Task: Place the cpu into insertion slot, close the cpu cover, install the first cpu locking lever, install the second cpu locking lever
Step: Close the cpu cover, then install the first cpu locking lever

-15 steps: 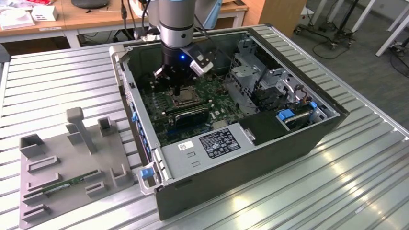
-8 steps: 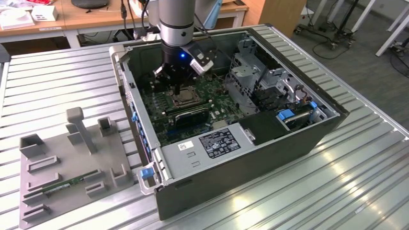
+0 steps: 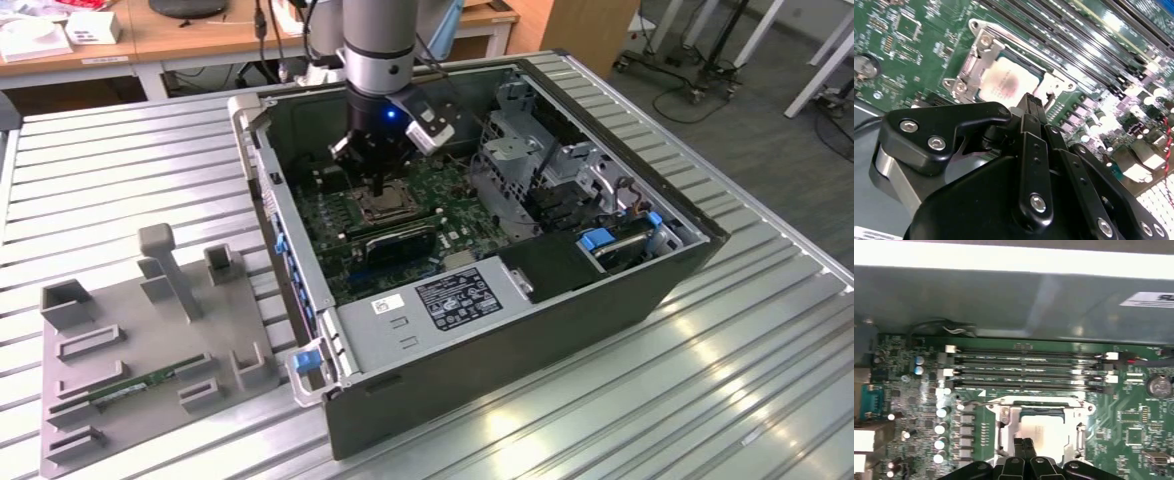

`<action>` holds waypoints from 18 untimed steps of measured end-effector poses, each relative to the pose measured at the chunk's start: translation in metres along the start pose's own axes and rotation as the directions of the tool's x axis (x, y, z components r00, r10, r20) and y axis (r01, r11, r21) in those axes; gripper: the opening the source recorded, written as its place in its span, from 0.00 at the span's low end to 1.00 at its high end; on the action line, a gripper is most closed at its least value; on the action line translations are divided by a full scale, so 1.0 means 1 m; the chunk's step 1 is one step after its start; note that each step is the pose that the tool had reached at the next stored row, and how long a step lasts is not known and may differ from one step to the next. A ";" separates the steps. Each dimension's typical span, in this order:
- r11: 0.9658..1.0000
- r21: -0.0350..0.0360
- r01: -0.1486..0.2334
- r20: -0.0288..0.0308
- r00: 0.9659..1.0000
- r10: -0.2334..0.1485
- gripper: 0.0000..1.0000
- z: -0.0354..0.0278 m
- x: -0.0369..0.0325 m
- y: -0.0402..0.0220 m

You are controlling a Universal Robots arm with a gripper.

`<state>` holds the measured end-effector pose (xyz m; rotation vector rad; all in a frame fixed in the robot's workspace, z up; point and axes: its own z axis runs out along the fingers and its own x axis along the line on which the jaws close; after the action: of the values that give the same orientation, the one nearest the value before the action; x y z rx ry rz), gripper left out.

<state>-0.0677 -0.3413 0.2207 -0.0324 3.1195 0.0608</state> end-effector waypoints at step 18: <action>1.000 0.000 0.000 0.000 1.000 0.000 0.11 0.0003 -0.0168 -0.0004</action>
<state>-0.0509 -0.3413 0.2207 -0.0323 3.1195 0.0607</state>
